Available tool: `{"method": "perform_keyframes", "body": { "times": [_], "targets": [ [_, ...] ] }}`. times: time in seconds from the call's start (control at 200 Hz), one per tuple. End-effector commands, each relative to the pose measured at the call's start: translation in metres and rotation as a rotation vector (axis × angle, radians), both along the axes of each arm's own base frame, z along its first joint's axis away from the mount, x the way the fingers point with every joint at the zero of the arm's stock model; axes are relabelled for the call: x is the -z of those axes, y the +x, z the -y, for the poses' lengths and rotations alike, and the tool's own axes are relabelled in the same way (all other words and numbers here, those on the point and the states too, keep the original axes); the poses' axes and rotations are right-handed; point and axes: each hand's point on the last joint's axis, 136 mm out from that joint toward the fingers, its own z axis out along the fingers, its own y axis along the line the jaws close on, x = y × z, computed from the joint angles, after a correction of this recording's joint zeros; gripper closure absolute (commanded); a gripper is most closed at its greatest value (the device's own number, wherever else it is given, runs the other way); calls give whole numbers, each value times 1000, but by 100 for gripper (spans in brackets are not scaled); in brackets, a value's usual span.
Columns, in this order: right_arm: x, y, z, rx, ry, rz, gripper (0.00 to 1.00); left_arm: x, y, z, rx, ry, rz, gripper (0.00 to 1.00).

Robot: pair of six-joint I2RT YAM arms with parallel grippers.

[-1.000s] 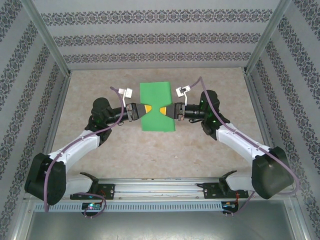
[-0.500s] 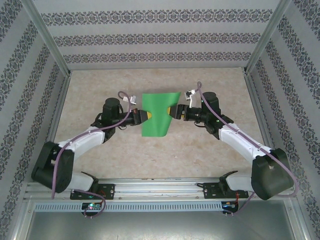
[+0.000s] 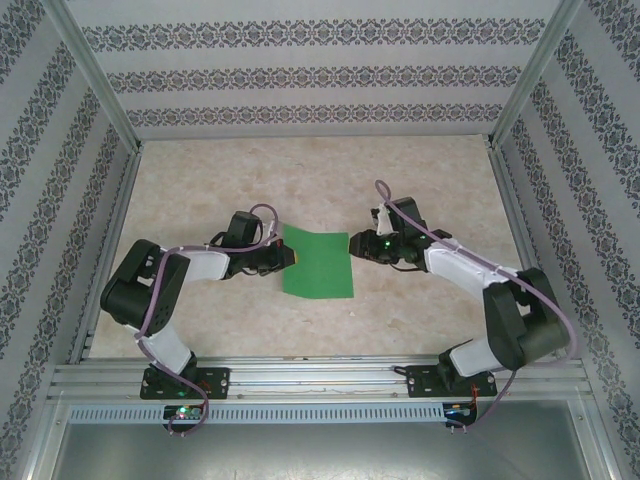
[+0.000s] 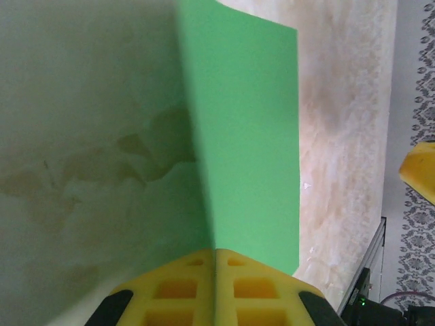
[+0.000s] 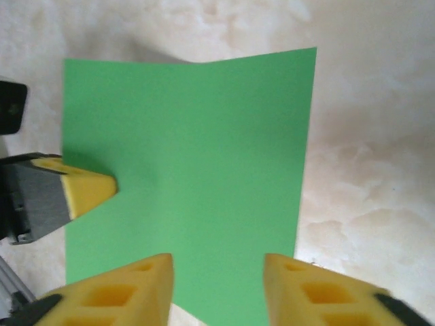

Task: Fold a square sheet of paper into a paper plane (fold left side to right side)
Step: Place a square sheet of paper at the center of the table, then first fold in half a square sheet of paper at the center of the table.

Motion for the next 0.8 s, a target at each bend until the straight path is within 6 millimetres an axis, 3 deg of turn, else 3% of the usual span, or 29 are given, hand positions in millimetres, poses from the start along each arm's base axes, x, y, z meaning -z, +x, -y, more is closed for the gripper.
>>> {"method": "perform_keyframes", "body": {
  "times": [0.0,0.25,0.62,0.794],
  "targets": [
    [17,-8,-10,-23,-9,-72,72,4,0,3,45,35,11,100],
    [48,-8,-13,-6,-81,-146,95,5,-4,3,72,51,-5,100],
    [89,-24,0,2,-189,-271,97,-12,-2,11,77,-5,12,92],
    [95,-26,1,-17,-209,-278,97,-36,-2,19,103,-54,50,76]
  ]
}}
